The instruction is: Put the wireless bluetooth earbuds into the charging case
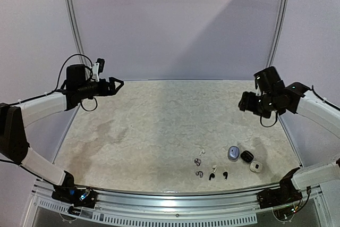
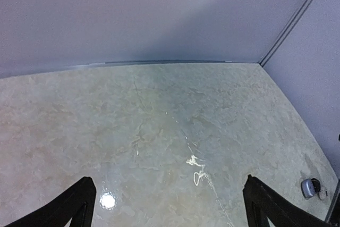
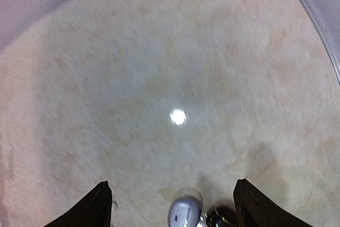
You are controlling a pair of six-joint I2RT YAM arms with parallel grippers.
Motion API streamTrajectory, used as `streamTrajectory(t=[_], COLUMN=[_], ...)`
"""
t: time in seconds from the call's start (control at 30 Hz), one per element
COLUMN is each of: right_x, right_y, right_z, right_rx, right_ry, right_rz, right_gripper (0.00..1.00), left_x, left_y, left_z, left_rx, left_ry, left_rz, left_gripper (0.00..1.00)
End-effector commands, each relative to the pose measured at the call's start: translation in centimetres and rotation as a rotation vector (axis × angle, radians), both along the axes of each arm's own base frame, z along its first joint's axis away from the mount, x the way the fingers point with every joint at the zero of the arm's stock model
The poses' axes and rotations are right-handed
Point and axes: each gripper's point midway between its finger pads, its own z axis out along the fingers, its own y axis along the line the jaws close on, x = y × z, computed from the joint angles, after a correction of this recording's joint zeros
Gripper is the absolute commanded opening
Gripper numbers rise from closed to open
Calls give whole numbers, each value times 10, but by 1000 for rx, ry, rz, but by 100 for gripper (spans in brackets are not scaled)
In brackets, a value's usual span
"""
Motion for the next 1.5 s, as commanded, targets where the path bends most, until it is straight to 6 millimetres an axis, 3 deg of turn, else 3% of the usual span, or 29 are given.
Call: streamTrajectory(t=[0.0,0.1,0.27,0.47,0.7,1.17,1.33,1.47], right_x=[-62,-74,-83,-84,-92,-94,-93,-93], right_y=[-14,6,22,48,41,51,48,48], right_z=[-65,-90,-111,-139,-156,-184,-188,-189], right_rx=[-195,-220,-176,-19,-107,-74,-88,-96], right_ry=[335,442,506,524,608,644,636,636], right_rz=[-167,-127,-116,-107,-130,-121,-125,-99], right_gripper=[80,83,83,72,76,65,56,41], left_x=[-9,-13,-34,-43,-41,-34,-34,-33], left_y=[0,-7,-25,-27,-24,-26,-25,-25], left_z=[-12,-10,-11,-16,-17,-14,-16,-14], left_rx=[-38,-1,116,143,155,174,179,182], left_ry=[104,66,-40,-53,-52,-78,-77,-82], left_rz=[37,-17,-173,-194,-180,-188,-187,-187], left_gripper=[99,98,98,98,98,99,99,99])
